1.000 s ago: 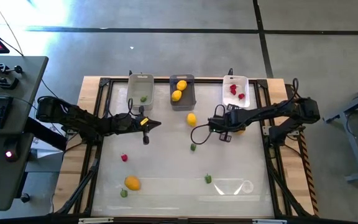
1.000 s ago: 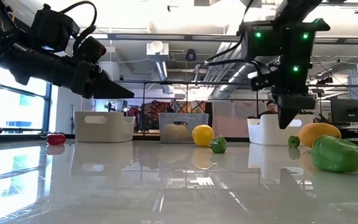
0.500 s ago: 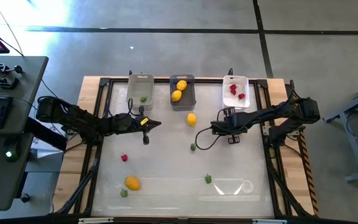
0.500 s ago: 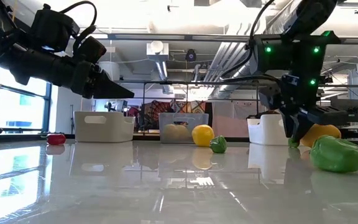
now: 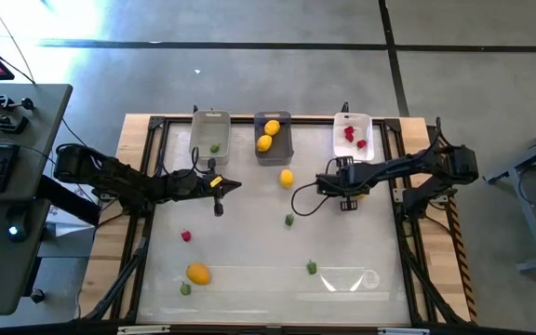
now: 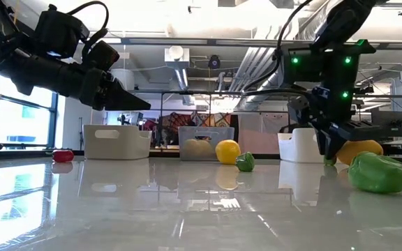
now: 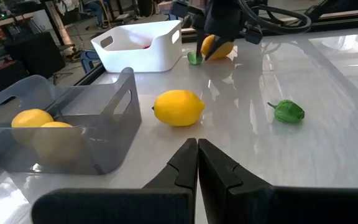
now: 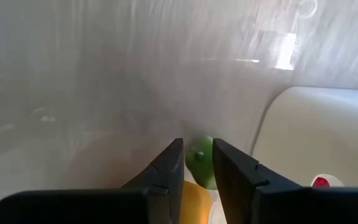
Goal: Sort produce into baskets
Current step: Put the top right green bell pepper into the gray bin
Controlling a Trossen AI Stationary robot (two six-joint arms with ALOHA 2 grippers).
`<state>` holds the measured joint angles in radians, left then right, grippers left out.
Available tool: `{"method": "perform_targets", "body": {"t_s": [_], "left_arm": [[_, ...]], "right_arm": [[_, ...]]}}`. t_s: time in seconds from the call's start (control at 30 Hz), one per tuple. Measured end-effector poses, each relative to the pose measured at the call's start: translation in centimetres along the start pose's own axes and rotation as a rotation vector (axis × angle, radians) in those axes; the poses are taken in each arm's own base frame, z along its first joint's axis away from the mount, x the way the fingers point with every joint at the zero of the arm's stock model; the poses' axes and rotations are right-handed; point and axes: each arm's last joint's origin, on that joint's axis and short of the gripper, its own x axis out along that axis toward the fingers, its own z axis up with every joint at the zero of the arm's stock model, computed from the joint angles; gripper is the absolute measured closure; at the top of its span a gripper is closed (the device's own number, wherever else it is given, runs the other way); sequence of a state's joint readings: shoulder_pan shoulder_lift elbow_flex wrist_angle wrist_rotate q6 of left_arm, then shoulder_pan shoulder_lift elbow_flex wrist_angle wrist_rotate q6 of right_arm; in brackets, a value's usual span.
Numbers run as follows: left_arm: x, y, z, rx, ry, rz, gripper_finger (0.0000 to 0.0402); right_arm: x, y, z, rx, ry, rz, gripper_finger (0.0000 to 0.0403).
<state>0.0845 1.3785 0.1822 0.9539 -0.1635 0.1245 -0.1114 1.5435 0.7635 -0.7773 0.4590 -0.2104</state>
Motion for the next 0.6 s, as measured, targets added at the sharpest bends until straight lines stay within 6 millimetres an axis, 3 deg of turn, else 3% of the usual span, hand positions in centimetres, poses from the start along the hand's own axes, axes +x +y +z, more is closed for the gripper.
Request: {"method": "perform_targets", "body": {"t_s": [0.4,0.6], "left_arm": [[0.0,0.0,0.0,0.0,0.0,0.0,0.0401],[0.0,0.0,0.0,0.0,0.0,0.0,0.0401]], "right_arm": [[0.1,-0.1,0.0,-0.013,0.0,0.023,0.0328],[1.3,-0.3,0.0,-0.012,0.052,0.045,0.0335]]}}
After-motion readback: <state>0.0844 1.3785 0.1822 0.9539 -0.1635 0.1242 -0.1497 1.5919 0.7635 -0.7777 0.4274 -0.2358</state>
